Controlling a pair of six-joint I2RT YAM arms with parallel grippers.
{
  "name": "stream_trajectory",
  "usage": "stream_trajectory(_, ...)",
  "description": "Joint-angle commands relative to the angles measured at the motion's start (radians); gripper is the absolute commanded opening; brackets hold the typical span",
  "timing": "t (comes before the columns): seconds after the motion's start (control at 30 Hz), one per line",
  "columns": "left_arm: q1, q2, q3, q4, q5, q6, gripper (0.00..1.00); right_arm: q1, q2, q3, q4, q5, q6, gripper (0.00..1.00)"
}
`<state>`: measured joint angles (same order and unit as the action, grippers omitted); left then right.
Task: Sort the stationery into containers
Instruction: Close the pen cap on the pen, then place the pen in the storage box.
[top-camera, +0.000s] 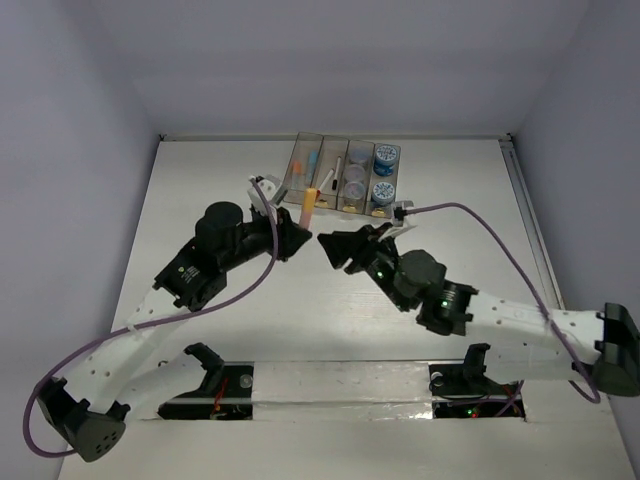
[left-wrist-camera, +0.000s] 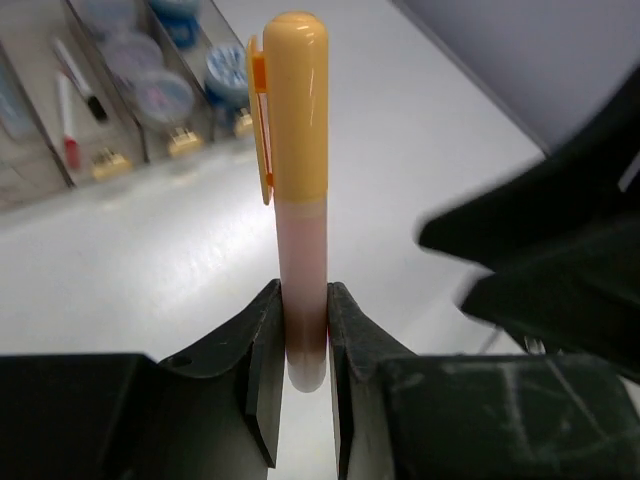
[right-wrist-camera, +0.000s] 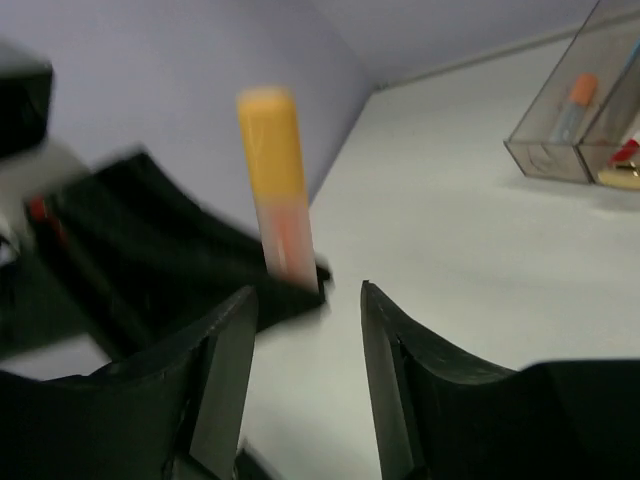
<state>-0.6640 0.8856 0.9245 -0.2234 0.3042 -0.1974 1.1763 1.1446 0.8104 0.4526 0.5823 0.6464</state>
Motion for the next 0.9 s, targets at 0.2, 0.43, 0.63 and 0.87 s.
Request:
stream_trajectory(0.2, 0.055, 0.119, 0.088, 0.308, -0.119, -0.030, 0.00, -0.015, -0.413, -0.031, -0.477, -0.047, -0.114, 0.70)
stream_trajectory(0.43, 0.099, 0.401, 0.321, 0.225, -0.201, -0.010, 0.00, -0.015, -0.474, -0.123, -0.557, 0.002, -0.117, 0.70)
stream_trajectory(0.63, 0.159, 0.623, 0.506, 0.208, -0.228, -0.039, 0.00, -0.015, -0.465, -0.171, -0.612, -0.018, -0.106, 0.70)
stream_trajectory(0.87, 0.231, 0.866, 0.696, 0.184, -0.243, 0.019, 0.00, -0.015, -0.473, -0.217, -0.623, -0.044, -0.093, 0.70)
